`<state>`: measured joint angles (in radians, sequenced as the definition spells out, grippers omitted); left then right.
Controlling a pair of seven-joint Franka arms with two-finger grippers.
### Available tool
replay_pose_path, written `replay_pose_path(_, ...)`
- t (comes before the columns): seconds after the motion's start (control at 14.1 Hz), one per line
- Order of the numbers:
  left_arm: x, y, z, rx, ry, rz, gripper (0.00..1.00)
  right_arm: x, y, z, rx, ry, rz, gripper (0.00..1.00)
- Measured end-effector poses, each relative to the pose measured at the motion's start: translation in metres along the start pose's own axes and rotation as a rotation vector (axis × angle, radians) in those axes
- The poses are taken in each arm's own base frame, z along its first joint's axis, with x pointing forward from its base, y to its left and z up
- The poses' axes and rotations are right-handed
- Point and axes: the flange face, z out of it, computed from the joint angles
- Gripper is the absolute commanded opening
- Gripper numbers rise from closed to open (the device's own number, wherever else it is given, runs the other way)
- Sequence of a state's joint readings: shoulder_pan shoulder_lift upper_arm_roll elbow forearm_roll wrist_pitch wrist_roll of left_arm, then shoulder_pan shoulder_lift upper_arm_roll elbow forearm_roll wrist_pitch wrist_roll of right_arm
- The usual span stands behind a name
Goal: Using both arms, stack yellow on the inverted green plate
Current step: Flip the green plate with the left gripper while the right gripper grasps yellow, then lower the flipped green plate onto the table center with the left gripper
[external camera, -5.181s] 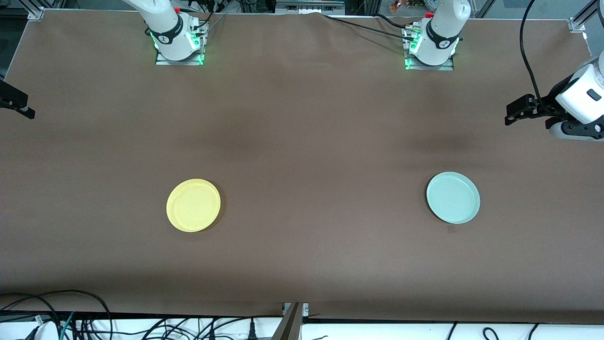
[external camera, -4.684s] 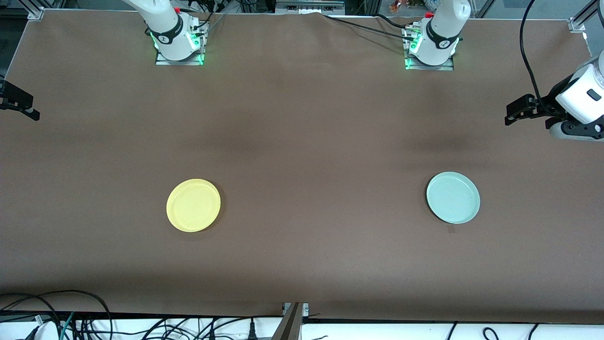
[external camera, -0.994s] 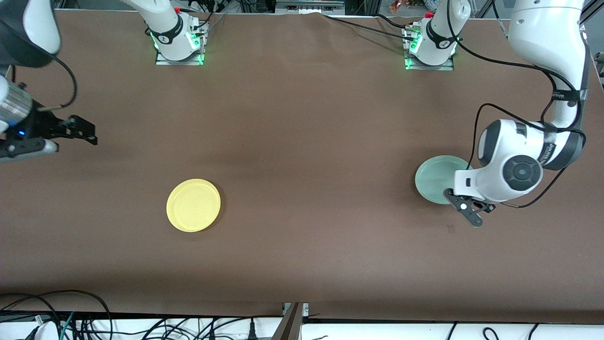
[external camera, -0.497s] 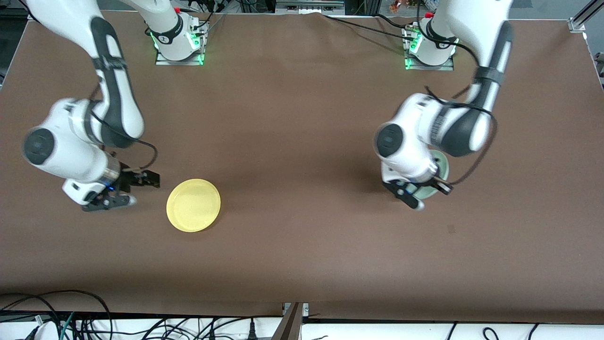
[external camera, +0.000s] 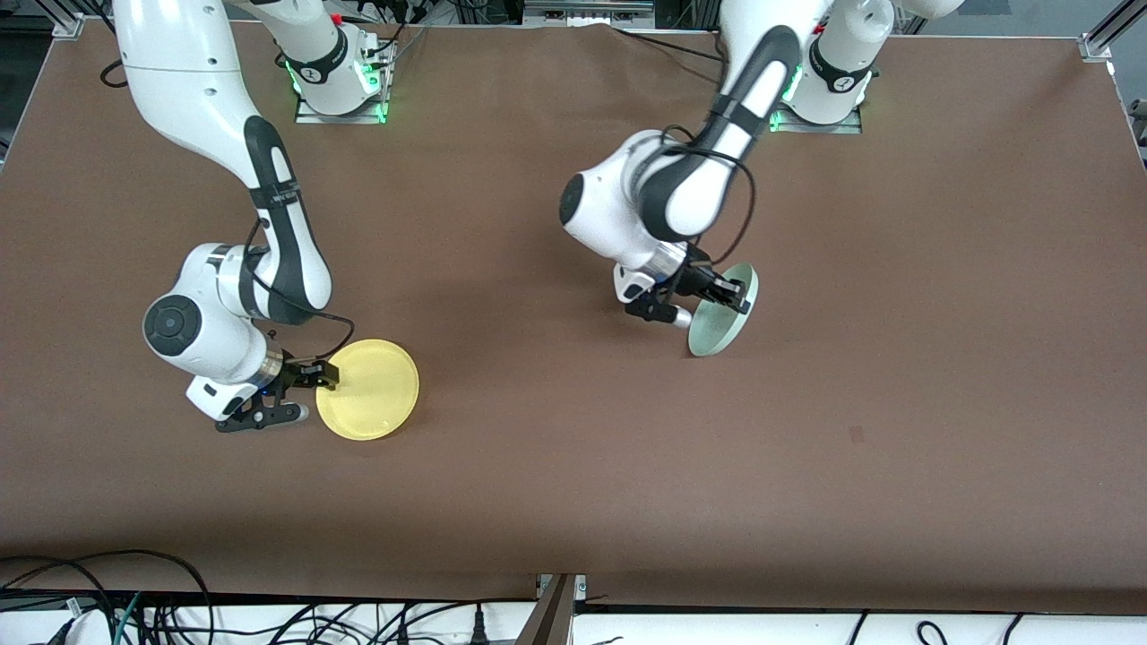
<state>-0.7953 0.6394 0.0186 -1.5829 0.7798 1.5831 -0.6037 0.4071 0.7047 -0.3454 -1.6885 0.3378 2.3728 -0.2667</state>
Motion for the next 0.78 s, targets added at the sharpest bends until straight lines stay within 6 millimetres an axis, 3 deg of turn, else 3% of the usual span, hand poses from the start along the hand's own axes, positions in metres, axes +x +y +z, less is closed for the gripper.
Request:
replay_pose_path(0.21,-0.009,0.023,-0.019,0.061,0.021,-0.071,0.0,0.006,0.0,0.014,0.006,0.003,0.012,0.53)
replay_pose_path(0.35,-0.013,0.034,-0.031,0.084,0.035,-0.088,0.0,0.007,0.005,0.015,0.005,0.003,0.005,0.51)
replay_pose_path(0.43,-0.014,0.036,-0.037,0.083,0.044,-0.091,0.33,0.006,0.009,0.015,0.005,0.003,0.002,0.5)
replay_pose_path(0.5,-0.012,0.036,-0.045,0.069,0.054,-0.098,0.99,0.006,0.015,0.015,0.005,0.002,0.002,0.5)
replay_pose_path(0.78,0.002,0.046,-0.072,-0.092,0.103,-0.132,1.0,0.003,0.033,0.016,0.01,-0.001,0.012,0.5)
